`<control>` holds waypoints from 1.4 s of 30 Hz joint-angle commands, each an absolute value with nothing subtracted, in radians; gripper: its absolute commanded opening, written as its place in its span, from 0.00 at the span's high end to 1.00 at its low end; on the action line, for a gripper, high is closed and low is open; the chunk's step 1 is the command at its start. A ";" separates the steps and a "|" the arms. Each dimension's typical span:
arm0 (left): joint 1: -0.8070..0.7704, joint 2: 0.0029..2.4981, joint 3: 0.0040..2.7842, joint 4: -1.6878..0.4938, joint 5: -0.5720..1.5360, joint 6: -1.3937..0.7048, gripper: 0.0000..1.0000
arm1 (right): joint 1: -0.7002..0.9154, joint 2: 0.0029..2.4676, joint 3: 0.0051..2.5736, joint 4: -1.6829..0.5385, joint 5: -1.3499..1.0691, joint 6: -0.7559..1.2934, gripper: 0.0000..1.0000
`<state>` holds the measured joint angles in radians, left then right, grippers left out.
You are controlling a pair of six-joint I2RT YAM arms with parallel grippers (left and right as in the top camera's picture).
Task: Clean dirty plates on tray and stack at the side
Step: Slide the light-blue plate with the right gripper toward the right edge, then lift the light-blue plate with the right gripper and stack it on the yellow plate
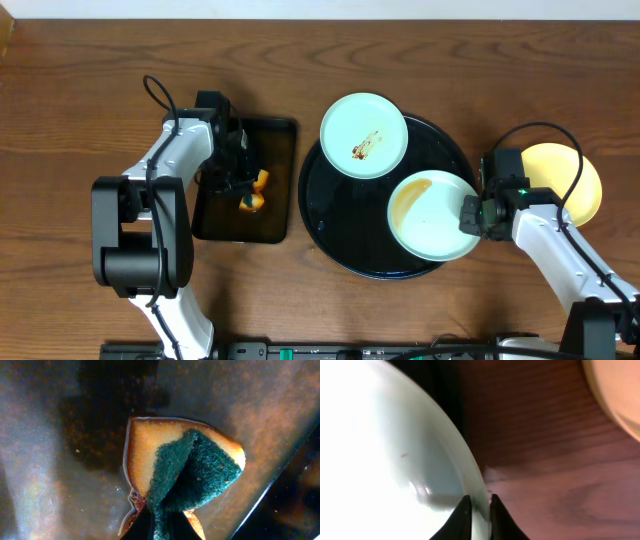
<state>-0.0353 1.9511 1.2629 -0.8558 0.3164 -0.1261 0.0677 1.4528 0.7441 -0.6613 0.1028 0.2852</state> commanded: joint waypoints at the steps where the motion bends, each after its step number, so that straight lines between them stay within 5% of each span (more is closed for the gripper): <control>1: -0.036 1.963 1.262 -0.867 0.329 -0.110 0.93 | 0.064 1.460 0.713 -0.662 0.039 0.300 0.99; 22: -0.036 1.963 1.262 -0.867 0.329 -0.110 0.93 | 0.066 1.262 0.777 -0.553 -0.063 0.047 0.99; 42: -0.036 1.963 1.262 -0.859 0.329 -0.110 0.93 | 0.265 1.143 0.867 -0.525 0.295 -0.220 0.99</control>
<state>-0.0353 1.9511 1.2629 -0.8528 0.3164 -0.1257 0.2028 1.1534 0.8402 -0.5293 0.1658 -0.1513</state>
